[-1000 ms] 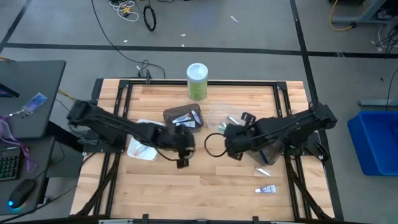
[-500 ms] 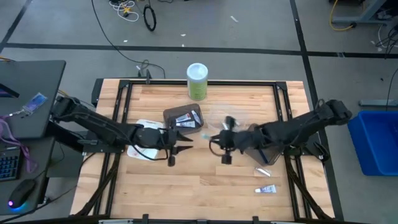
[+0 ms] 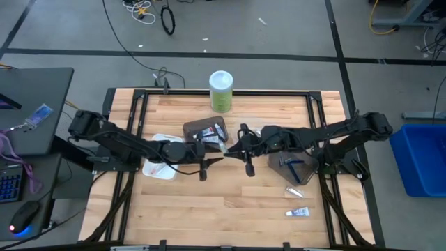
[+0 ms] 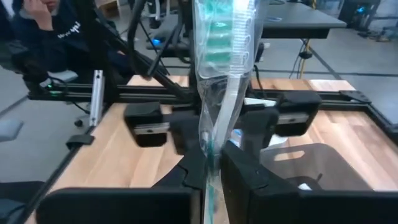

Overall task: Pick & Place Travel size toiletries
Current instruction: Put the green toothbrush into the white bin

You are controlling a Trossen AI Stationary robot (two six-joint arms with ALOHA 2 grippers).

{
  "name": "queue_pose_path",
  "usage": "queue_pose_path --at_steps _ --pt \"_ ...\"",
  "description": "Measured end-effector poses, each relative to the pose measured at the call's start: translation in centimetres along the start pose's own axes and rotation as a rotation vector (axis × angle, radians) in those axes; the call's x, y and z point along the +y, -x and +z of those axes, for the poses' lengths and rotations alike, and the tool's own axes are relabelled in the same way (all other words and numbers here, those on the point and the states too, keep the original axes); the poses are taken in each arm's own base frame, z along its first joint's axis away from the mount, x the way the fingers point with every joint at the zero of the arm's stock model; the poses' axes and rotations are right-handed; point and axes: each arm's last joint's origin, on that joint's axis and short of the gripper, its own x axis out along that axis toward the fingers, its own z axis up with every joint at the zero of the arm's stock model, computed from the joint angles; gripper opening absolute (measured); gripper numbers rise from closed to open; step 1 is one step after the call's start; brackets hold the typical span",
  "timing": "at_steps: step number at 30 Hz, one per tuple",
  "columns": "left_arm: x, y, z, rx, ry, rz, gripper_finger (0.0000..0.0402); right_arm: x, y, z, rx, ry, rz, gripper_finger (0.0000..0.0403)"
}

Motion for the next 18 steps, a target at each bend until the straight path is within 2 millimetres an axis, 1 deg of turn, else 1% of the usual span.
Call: queue_pose_path --at_steps 6,11,15,18 --pt "0.0 -1.8 0.3 0.0 0.006 -0.018 0.0171 0.0 0.0 -0.3 0.036 0.037 -0.005 0.0034" --pt "-0.2 -2.3 0.2 0.003 -0.025 -0.036 0.0196 -0.1 0.0 -0.6 0.063 0.077 -0.028 0.0034" --pt "-0.3 -2.5 0.9 -0.016 -0.024 -0.035 0.02 -0.1 0.0 -0.6 0.062 0.079 -0.03 0.0034" --pt "-0.3 -2.7 1.5 -0.034 -0.039 -0.034 0.0189 -0.1 0.0 -0.6 0.059 0.073 -0.035 0.0034"
